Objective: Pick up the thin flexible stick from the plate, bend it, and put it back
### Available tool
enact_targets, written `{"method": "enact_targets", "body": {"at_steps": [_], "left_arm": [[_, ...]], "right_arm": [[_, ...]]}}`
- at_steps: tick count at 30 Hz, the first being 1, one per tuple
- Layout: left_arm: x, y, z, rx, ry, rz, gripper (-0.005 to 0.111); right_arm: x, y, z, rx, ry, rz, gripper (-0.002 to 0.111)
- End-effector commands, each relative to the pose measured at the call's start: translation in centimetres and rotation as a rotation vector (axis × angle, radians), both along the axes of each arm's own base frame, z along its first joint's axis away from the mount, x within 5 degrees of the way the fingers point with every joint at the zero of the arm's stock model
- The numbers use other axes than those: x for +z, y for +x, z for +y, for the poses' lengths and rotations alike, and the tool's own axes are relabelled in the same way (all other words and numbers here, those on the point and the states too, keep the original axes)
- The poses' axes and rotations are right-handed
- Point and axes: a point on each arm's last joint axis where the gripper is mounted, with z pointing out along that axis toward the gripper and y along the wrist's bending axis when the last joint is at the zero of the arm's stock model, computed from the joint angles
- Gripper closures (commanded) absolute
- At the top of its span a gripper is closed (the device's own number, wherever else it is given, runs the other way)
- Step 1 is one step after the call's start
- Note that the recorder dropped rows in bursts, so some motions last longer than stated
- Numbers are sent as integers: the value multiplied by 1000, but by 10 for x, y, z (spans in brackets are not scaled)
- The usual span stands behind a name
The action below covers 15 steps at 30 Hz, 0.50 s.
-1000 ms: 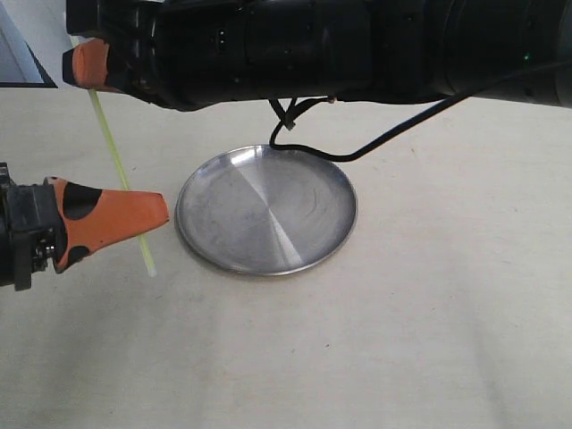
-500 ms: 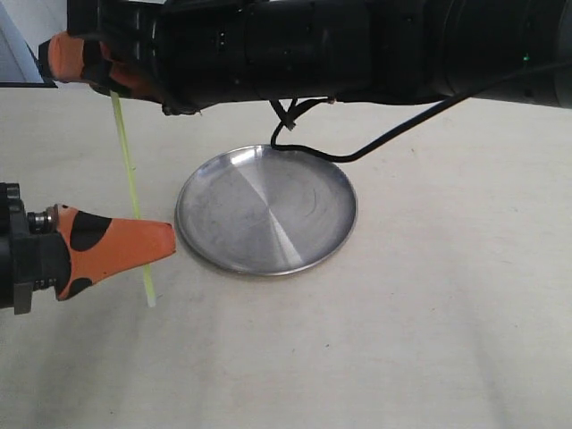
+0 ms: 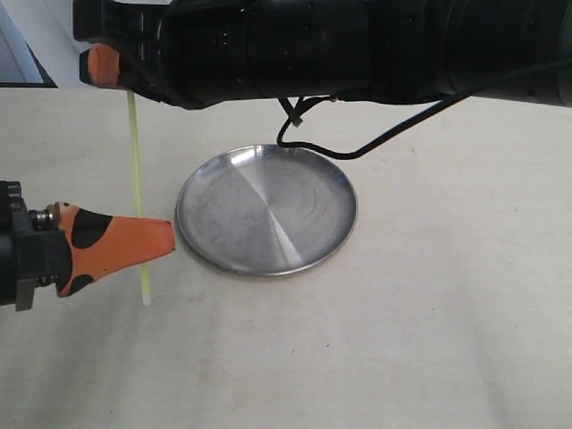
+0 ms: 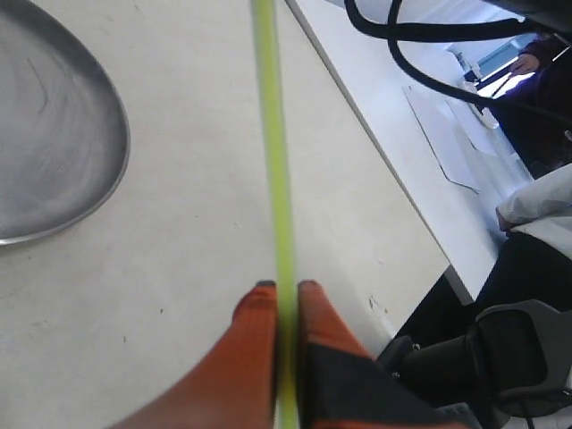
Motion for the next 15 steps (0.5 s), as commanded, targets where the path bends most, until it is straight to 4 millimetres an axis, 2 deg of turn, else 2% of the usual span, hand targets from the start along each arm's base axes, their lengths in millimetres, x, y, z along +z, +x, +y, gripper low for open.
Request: {"method": "enact_targets", "body": {"at_steps": [1, 9, 15], "left_arm": [[15, 7, -5, -42, -15, -31, 107], [19, 23, -14, -84, -6, -7, 107], [31, 28, -20, -140, -79, -49, 107]], "right_arm": [[1, 2, -4, -36, -42, -39, 109], [13, 1, -12, -93, -65, -95, 109], [24, -4, -19, -106, -117, -182, 109]]}}
